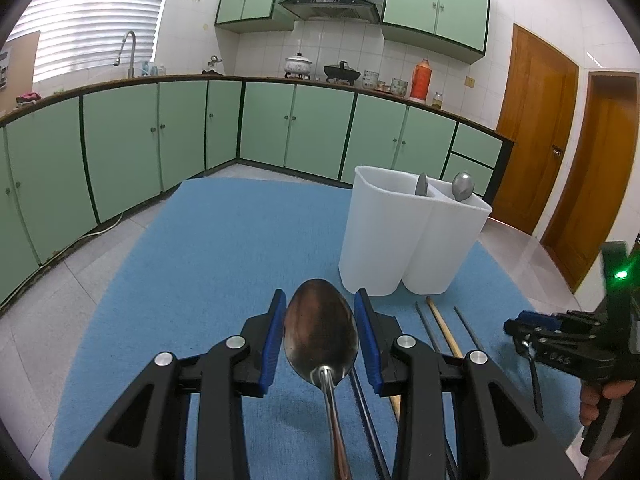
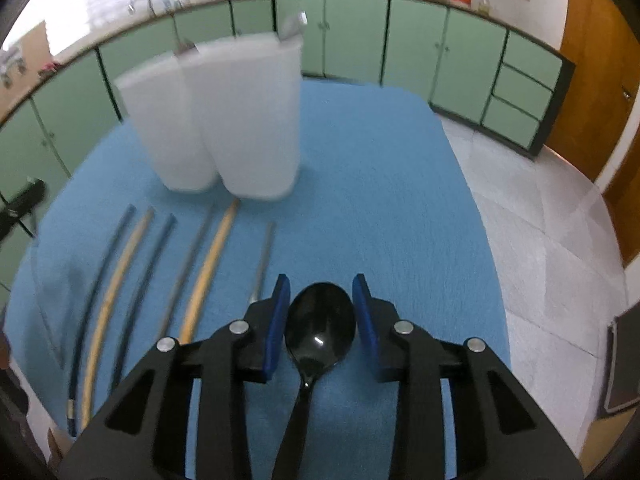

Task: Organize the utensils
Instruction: 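Lift both held spoons and carry them toward the white utensil holder, then lower both spoons into the holder compartments and open both tools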

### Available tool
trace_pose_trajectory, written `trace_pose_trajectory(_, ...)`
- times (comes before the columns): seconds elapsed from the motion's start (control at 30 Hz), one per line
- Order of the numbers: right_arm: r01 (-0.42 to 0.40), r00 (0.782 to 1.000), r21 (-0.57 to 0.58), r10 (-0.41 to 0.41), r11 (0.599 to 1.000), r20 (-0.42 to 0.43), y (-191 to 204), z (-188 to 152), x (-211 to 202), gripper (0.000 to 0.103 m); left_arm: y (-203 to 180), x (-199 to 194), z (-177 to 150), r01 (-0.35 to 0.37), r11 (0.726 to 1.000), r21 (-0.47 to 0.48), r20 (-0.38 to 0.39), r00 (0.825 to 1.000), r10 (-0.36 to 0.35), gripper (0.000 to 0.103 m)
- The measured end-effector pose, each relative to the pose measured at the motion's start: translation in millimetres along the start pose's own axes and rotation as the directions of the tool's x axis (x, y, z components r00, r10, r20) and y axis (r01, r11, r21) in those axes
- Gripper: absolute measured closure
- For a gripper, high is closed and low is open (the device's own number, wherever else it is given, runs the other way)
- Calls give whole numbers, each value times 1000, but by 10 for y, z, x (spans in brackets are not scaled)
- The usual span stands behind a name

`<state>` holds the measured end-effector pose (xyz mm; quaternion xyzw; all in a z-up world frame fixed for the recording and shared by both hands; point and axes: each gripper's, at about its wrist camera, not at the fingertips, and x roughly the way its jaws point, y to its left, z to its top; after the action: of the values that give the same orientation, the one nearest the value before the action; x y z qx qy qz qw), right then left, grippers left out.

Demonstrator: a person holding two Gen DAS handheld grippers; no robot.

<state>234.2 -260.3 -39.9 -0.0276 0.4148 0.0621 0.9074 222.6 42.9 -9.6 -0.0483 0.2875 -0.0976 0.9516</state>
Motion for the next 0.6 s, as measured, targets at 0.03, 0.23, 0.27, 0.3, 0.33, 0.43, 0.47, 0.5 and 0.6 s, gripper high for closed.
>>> trace_pose_trajectory(0.03,-8,999,-5,8,1000,39,1,9,-81,72,-1,-1,6,0,1000,0,3,1000,0,68)
trace_pose_trajectory(0.23,-35,978,7,33,999,205,-77,120,-453,73,-30,-102,117,9,1000,0,54,998,-9,68)
trace_pose_trajectory(0.27,-37,974,10,34,999,222,-91,136,-495,73,-35,-118,138,11,1000,2,62,998,-11,68)
trace_pose_trajectory(0.3,-41,969,13,37,999,245,-107,164,-547,74,-38,-141,170,14,1000,4,72,997,-14,68)
trace_pose_trajectory(0.33,-47,962,12,42,999,269,-124,196,-589,75,-47,-169,211,18,1000,5,87,996,-18,68)
trace_pose_trajectory(0.43,-58,952,9,52,998,301,-172,344,-662,102,-75,-231,321,29,1000,9,123,992,-30,68)
trace_pose_trajectory(0.47,-62,952,5,57,998,301,-170,386,-669,103,-90,-249,363,32,999,11,135,990,-33,68)
trace_pose_trajectory(0.5,-60,954,-3,58,998,294,-187,422,-655,103,-101,-262,397,35,999,13,145,989,-36,68)
trace_pose_trajectory(0.6,-78,963,-3,76,997,260,-235,439,-547,102,-125,-270,466,40,999,21,161,986,-43,68)
